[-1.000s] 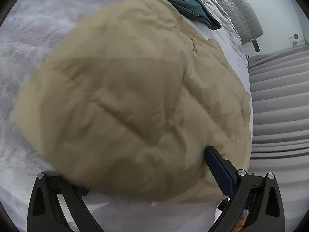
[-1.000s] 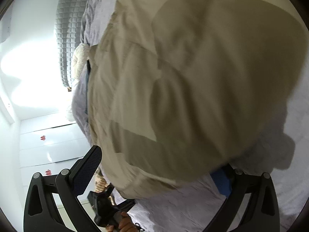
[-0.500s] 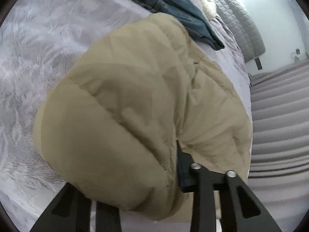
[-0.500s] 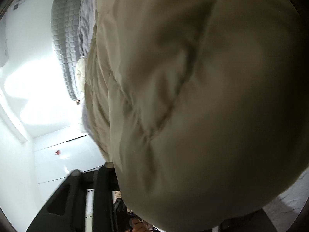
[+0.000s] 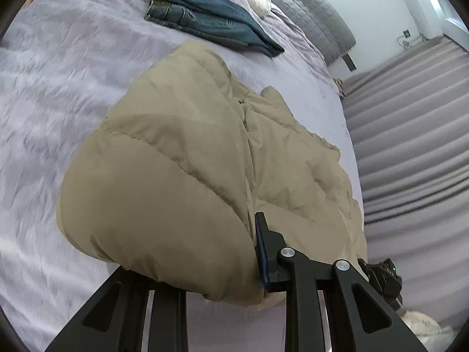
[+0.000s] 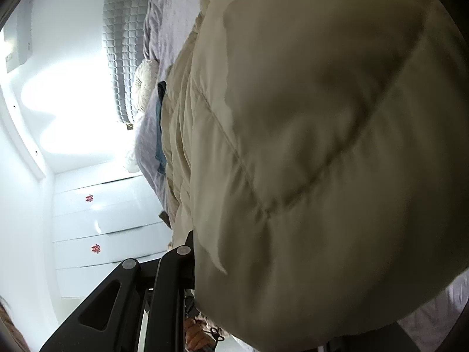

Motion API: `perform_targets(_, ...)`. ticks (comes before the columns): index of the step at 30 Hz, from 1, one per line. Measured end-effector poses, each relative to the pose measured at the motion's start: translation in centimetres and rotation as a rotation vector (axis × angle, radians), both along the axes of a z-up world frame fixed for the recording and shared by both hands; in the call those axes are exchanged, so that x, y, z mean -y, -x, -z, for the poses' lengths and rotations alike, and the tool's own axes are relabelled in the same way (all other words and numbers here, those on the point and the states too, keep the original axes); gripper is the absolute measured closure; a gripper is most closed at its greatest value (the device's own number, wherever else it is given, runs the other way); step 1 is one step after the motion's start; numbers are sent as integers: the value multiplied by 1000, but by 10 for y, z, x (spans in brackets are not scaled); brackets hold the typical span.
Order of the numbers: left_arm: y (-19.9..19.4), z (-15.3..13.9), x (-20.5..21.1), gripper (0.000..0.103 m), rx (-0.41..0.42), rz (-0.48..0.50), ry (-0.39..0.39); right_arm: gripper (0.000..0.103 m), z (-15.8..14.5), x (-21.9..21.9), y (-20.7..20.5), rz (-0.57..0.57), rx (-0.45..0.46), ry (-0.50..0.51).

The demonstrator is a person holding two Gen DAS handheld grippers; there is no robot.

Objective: Fold large clothes

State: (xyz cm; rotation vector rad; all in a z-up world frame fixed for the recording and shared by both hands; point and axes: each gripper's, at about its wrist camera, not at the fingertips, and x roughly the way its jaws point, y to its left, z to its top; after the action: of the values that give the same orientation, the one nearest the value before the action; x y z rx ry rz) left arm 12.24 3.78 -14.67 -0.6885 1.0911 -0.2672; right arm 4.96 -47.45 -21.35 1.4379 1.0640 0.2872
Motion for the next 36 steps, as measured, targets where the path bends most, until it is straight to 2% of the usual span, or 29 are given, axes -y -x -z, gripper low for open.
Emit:
perform_targets(10, 77, 14, -6, 77, -127, 101, 42, 81, 13, 15, 74, -38, -59, -53)
perform_targets(14, 85, 33, -8, 77, -183, 98, 57, 79, 23, 21, 66, -69, -82, -15)
perform_targets(18, 81, 40, -6, 77, -207, 84, 60, 68, 23, 21, 46, -128, -97, 66)
perform_targets(20, 78, 35, -1, 77, -207, 96, 34, 64, 21, 22, 42, -136, -119, 86)
perform_targets(22, 75, 25, 6, 77, -210, 124, -17, 54, 18, 26, 41, -141, -144, 111)
perform_targets(23, 75, 21, 9, 77, -211, 135, -34, 53, 14, 28, 42, -142, -158, 130)
perform_targets(30, 80, -18, 16, 77, -192, 215, -194, 52, -11, 39, 39, -127, -184, 220)
perform_targets(34, 83, -42, 16, 77, -176, 219, -270, 52, -16, 38, 37, -104, -201, 248)
perform_targets(36, 85, -49, 12, 77, -169, 210, -294, 52, -15, 35, 51, -99, -220, 253)
